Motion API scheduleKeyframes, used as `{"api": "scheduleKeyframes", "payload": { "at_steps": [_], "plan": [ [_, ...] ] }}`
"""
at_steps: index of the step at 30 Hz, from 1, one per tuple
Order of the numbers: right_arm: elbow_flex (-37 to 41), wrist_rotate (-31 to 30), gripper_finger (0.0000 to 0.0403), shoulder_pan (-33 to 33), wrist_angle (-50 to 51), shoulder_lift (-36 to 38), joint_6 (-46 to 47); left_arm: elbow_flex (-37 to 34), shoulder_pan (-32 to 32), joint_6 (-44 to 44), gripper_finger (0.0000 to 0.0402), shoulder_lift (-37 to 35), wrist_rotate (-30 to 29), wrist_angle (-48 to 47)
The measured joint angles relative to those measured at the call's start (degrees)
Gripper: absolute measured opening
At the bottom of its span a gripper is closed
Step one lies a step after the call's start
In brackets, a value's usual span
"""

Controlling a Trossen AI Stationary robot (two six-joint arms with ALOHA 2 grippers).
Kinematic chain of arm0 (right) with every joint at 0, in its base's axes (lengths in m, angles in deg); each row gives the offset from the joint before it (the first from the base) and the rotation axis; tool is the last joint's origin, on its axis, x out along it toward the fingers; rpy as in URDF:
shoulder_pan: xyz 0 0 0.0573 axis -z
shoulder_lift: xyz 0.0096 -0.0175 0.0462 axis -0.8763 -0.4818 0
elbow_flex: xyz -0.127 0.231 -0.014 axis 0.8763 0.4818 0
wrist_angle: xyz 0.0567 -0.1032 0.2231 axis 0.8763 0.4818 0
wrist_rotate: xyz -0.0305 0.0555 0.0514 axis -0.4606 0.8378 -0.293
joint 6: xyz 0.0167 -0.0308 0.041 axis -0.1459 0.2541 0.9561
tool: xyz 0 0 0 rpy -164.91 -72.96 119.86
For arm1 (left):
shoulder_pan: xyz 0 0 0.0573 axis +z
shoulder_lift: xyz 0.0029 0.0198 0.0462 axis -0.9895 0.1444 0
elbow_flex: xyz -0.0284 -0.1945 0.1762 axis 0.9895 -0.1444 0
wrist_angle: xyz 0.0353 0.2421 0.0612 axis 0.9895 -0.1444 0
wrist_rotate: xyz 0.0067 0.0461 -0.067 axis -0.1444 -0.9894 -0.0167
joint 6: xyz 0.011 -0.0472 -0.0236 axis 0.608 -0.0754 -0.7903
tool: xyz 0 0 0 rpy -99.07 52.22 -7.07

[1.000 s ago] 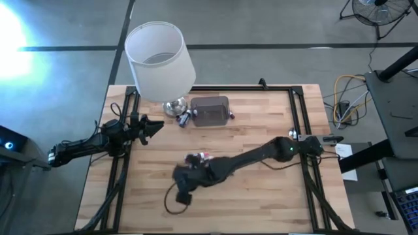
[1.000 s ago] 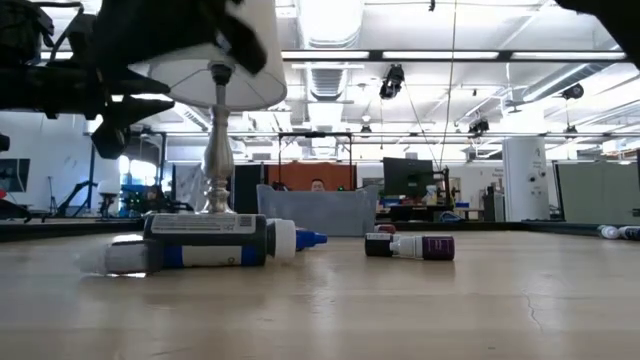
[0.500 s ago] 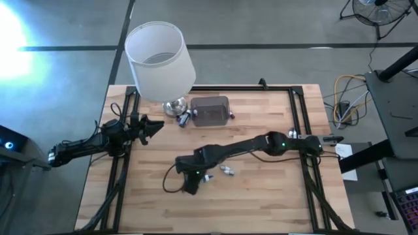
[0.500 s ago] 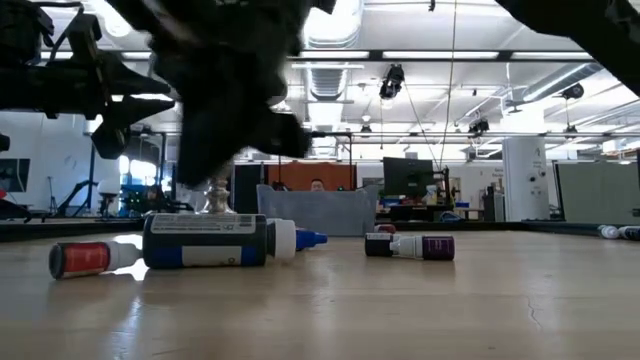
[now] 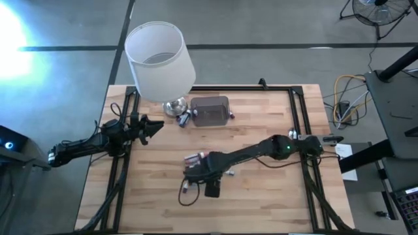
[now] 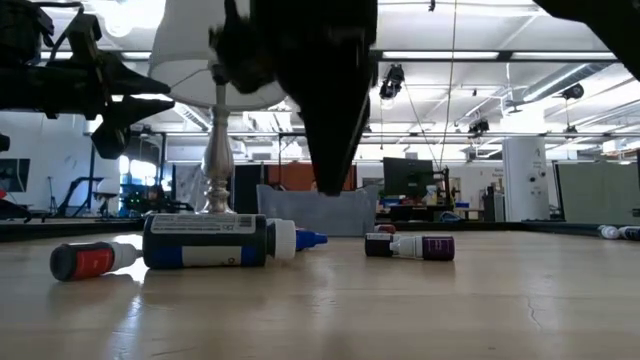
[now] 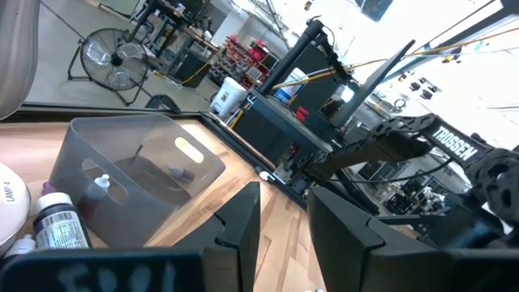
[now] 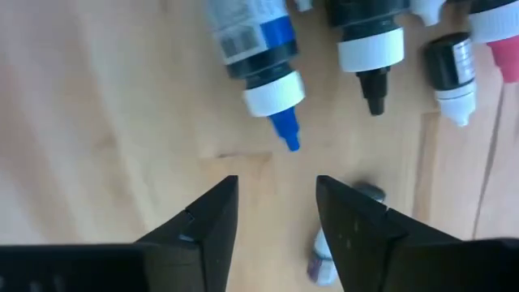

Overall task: Pick & Place food coloring
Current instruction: Put the small red food coloring bottle into the bin

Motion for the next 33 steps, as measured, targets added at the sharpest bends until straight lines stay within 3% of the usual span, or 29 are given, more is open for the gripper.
{"api": "scheduleKeyframes", "payload": {
  "at_steps": [4, 10, 13, 16, 21, 27, 33],
  "plan": [
    [-0.2, 2.3, 0.0164, -1.4, -5.3, 0.0, -6.6, 0.0, 0.0, 0.0, 0.0085, 0.0, 0.0, 0.0],
    [-2.8, 1.0, 0.0164, -3.8, -20.1, 0.2, -32.7, 0.0, 0.0, 0.0, 0.0085, 0.0, 0.0, 0.0],
    [-2.7, 0.3, 0.0164, -3.2, -24.5, -0.5, -38.8, 0.0, 0.0, 0.0, 0.0085, 0.0, 0.0, 0.0],
    [-2.7, -0.9, 0.0164, -2.1, -23.0, -0.8, -35.6, 0.0, 0.0, 0.0, 0.0085, 0.0, 0.0, 0.0],
    [-2.6, -5.0, 0.0164, 0.3, -13.0, -0.8, -20.5, 0.0, 0.0, 0.0, 0.0085, 0.0, 0.0, 0.0],
    [-1.8, -4.5, 0.0155, 0.0, -9.5, -0.5, -22.2, 0.0, 0.0, 0.0, 0.0085, 0.0, 0.0, 0.0],
    [2.4, -3.5, 0.0151, -0.2, -11.6, -0.5, -17.8, 0.0, 0.0, 0.0, 0.0085, 0.0, 0.0, 0.0]
  ]
}}
